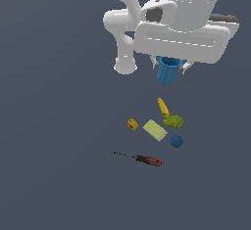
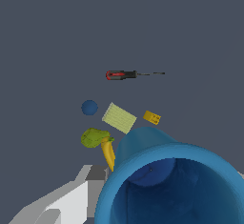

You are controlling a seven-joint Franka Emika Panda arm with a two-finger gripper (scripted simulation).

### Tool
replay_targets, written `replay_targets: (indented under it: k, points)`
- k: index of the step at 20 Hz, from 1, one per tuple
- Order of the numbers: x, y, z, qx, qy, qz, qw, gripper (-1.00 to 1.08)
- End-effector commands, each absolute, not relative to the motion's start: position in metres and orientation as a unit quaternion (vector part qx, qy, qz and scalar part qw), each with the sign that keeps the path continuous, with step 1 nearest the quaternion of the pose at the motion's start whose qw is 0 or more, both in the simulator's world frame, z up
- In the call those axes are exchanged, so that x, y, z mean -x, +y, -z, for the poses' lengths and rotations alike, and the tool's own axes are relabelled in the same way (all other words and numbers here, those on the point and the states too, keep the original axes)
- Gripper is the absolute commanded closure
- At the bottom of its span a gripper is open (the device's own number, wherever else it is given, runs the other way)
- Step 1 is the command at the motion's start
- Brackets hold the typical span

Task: Pick up a designated object from a clutter of objects.

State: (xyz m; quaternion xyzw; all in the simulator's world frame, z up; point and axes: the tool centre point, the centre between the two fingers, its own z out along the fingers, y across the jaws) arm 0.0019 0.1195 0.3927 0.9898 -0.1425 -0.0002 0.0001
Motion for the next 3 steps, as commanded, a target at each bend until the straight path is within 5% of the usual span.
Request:
replay_targets:
  k: [1, 3]
  points:
    - [-0.0026, 0.1192, -0.3929, -0.99, -0.143, 0.0, 0.0, 1.08]
    - [-0.0027, 0.1185, -0.392, -0.99, -0.143, 0.0, 0.0, 1.08]
